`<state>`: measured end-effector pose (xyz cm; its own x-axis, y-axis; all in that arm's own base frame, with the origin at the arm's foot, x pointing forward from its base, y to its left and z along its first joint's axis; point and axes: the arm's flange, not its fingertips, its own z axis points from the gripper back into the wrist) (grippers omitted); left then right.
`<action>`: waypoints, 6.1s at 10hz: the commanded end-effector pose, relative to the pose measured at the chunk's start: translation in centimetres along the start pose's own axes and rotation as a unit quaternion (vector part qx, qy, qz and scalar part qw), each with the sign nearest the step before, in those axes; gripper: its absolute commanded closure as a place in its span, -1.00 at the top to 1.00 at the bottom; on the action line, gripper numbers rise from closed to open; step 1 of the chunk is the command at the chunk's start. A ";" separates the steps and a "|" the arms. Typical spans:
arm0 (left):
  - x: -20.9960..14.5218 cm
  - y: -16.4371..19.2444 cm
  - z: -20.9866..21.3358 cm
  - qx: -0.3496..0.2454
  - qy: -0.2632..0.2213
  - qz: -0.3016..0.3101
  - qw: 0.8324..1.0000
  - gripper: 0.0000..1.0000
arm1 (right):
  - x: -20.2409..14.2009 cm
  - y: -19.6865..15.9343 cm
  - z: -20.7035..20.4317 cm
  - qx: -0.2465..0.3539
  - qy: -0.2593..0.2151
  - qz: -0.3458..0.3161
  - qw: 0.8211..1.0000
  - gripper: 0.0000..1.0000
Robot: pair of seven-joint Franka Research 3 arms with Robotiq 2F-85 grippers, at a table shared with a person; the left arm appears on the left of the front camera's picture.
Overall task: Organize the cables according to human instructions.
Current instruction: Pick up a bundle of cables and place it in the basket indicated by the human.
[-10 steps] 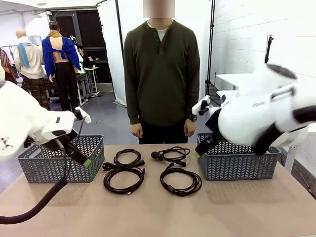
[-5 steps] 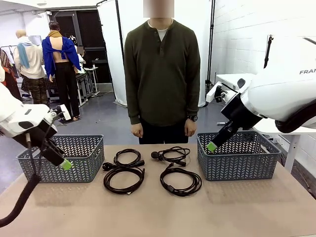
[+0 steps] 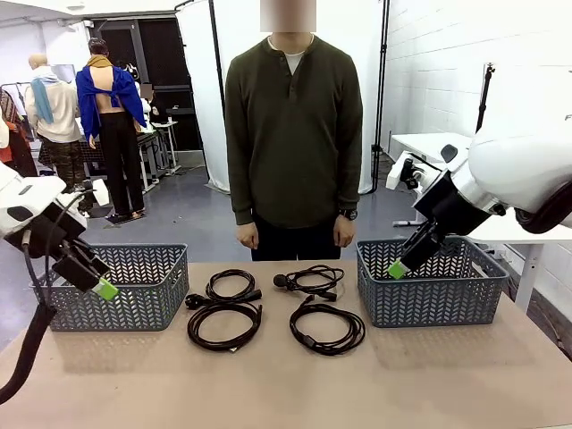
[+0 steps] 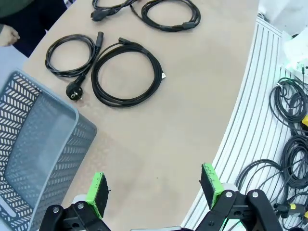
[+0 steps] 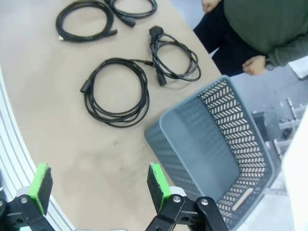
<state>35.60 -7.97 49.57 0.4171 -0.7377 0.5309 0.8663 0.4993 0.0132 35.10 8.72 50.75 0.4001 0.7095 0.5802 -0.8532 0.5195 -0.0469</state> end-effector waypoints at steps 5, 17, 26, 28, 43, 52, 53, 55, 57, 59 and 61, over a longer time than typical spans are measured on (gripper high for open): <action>0.0 0.0 0.0 0.000 0.000 0.000 1.000 1.00 | 0.0 0.0 0.0 0.000 0.000 0.000 1.000 1.00; 0.0 0.0 0.0 0.000 0.000 0.000 1.000 1.00 | 0.0 0.0 0.0 0.000 0.000 0.000 1.000 1.00; 0.0 0.0 0.0 0.000 0.000 0.000 1.000 1.00 | 0.0 0.0 0.0 0.000 0.000 0.000 1.000 1.00; 0.0 0.0 0.0 0.000 0.000 0.000 1.000 1.00 | 0.0 0.0 0.0 0.000 0.000 0.000 1.000 1.00; 0.0 0.0 0.0 0.000 0.000 0.000 1.000 1.00 | 10.4 2.8 -7.6 -0.069 0.122 -0.121 0.983 1.00; 0.0 0.0 0.0 0.000 0.000 0.000 1.000 1.00 | 11.5 3.2 -15.0 -0.096 0.146 -0.144 0.974 1.00; 0.0 0.0 0.0 0.000 0.000 0.000 1.000 1.00 | 11.5 3.2 -15.0 -0.096 0.146 -0.144 0.974 1.00; 0.0 0.0 0.0 0.000 0.000 0.000 1.000 1.00 | 11.5 3.2 -15.0 -0.096 0.146 -0.144 0.974 1.00; 0.0 0.0 0.0 0.000 0.000 0.000 1.000 1.00 | 11.5 3.2 -15.0 -0.096 0.146 -0.144 0.974 1.00; 0.0 0.0 0.0 0.000 0.000 0.000 1.000 1.00 | 12.1 3.2 -16.0 -0.081 0.159 -0.157 0.971 1.00; 0.0 0.0 0.0 0.000 0.000 0.000 1.000 1.00 | 12.9 3.4 -17.9 -0.067 0.172 -0.186 0.965 1.00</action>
<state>35.54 -8.12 49.58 0.4182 -0.7432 0.5222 0.8623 0.5055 0.0289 42.47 26.71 43.60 0.7410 0.6013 0.2989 -0.6166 0.7856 -0.0517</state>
